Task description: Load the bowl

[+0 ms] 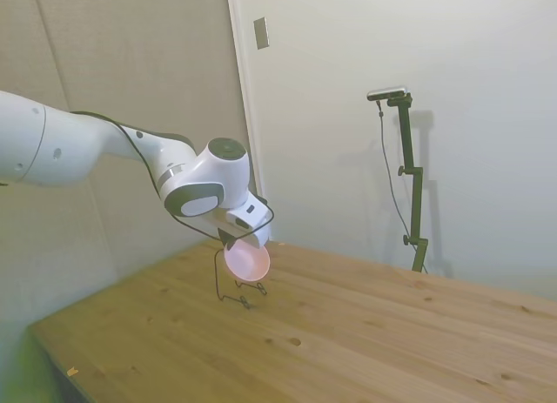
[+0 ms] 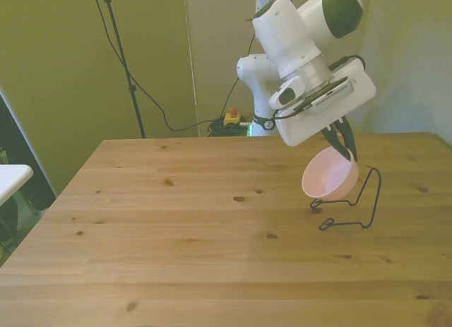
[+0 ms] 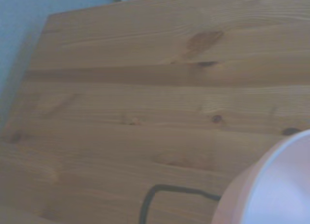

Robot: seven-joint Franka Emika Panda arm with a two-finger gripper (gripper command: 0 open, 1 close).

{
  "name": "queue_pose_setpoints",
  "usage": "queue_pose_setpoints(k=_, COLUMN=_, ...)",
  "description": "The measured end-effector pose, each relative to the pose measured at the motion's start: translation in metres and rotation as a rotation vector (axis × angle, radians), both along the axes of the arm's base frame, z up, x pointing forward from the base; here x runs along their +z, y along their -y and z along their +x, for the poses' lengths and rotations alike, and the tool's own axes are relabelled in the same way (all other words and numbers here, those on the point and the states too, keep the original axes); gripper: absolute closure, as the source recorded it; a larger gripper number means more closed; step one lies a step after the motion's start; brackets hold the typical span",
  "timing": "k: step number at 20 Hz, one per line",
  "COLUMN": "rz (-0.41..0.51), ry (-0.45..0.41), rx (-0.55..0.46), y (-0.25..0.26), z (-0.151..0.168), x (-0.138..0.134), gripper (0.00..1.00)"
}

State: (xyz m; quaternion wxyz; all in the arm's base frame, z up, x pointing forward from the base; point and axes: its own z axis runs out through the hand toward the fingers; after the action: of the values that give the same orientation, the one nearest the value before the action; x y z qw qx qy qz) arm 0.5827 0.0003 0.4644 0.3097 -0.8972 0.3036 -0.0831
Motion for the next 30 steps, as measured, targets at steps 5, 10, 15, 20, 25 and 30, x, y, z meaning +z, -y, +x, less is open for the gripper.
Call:
queue_pose_setpoints(k=5, rz=0.007, ry=0.01, rx=0.014, y=0.003, z=0.006, x=-0.002, gripper=1.0)
queue_pose_setpoints(k=10, rz=0.093, ry=0.032, rx=0.048, y=0.009, z=0.003, x=-0.013, gripper=1.0)
queue_pose_setpoints(k=15, rz=0.176, ry=0.057, rx=0.076, y=0.007, z=0.003, x=-0.033, gripper=1.0)
queue_pose_setpoints(k=20, rz=0.271, ry=0.062, rx=0.124, y=0.008, z=0.005, x=-0.056, gripper=1.0)
queue_pose_setpoints(k=25, rz=0.304, ry=0.082, rx=0.138, y=0.009, z=0.009, x=-0.06, gripper=1.0)
queue_pose_setpoints(k=30, rz=0.329, ry=0.094, rx=0.146, y=0.009, z=0.01, x=-0.067, gripper=1.0)
